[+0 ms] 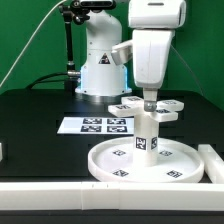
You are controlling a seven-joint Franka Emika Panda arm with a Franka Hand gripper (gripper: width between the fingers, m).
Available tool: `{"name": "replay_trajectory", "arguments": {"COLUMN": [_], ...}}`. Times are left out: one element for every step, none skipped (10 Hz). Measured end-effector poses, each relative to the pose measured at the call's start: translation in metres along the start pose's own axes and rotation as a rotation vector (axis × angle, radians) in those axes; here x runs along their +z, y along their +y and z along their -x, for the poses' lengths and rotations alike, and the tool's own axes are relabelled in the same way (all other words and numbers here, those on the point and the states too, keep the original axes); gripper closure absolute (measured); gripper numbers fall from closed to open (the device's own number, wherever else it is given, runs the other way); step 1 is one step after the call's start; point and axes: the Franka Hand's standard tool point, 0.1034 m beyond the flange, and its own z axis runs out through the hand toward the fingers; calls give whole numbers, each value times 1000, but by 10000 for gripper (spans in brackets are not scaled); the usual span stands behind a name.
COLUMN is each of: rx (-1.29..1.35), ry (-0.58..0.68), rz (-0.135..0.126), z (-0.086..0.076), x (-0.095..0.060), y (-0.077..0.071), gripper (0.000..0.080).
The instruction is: Assemble round table
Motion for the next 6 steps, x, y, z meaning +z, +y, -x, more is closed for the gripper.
{"name": "replay_trajectory", "arguments": {"rx": [9, 16, 22, 24, 25, 35], "ry": [-1, -2, -2, -2, -2, -2], "rz": [-2, -4, -6, -7, -7, -7], "z": [5, 9, 12, 12, 12, 10], "x": [1, 2, 3, 3, 3, 3], "y": [0, 0, 0, 0, 0, -1], "gripper": [150, 150, 150, 150, 150, 150]}}
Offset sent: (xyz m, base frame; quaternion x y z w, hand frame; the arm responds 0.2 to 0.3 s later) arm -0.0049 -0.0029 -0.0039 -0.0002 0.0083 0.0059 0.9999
